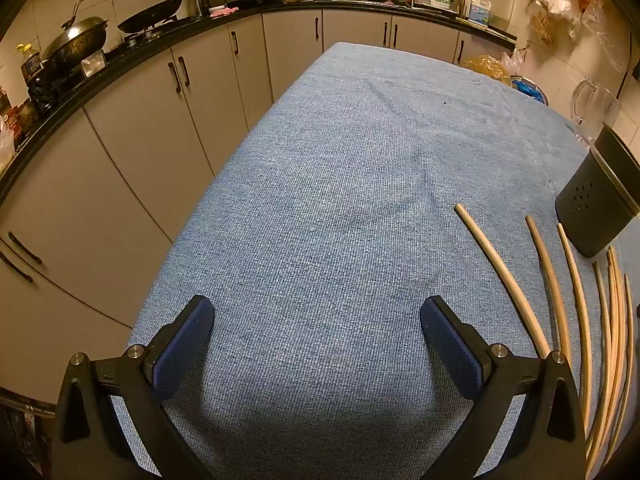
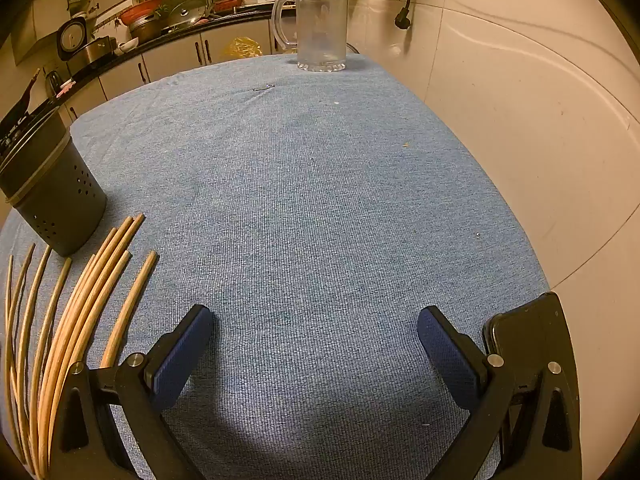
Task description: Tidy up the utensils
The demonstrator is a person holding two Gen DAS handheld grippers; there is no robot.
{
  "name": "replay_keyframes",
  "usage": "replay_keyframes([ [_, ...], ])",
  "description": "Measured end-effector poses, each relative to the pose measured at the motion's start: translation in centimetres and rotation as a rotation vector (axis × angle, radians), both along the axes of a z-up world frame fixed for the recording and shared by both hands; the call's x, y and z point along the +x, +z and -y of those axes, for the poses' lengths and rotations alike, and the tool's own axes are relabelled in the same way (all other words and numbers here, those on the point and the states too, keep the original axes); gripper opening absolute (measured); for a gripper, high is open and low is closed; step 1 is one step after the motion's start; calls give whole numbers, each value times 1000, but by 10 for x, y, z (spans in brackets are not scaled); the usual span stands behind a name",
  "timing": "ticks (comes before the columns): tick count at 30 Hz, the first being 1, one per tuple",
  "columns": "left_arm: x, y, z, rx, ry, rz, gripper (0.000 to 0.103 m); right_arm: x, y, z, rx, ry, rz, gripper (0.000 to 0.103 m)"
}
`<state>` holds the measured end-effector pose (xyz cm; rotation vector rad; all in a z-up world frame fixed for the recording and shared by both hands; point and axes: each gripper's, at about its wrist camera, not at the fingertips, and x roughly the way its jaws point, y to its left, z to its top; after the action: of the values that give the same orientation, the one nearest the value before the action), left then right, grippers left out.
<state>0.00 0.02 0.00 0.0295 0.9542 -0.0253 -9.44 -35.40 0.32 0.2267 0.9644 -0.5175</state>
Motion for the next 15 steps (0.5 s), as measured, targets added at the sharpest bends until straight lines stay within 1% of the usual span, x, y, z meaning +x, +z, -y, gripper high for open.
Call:
replay_keyframes([
  [7, 0, 0, 3, 1, 9, -3, 103, 4, 2, -2, 9, -4, -15, 103],
  [9, 2, 1, 3, 1, 4, -5, 103, 4, 5, -3, 10, -42, -58, 103],
  [10, 1, 1, 2, 5, 0, -6, 103, 2, 9, -6, -6, -76, -66, 103],
  [11, 0, 2, 0, 11, -3, -12, 103, -3, 12, -4, -1, -99, -55, 103],
  [13, -4, 10, 1, 6, -17, -8, 103, -16, 32, -14, -13, -128, -5, 101],
  [15, -16, 28, -2, -18, -46, 55, 103, -31, 55, -28, -64, -138, 51, 102],
])
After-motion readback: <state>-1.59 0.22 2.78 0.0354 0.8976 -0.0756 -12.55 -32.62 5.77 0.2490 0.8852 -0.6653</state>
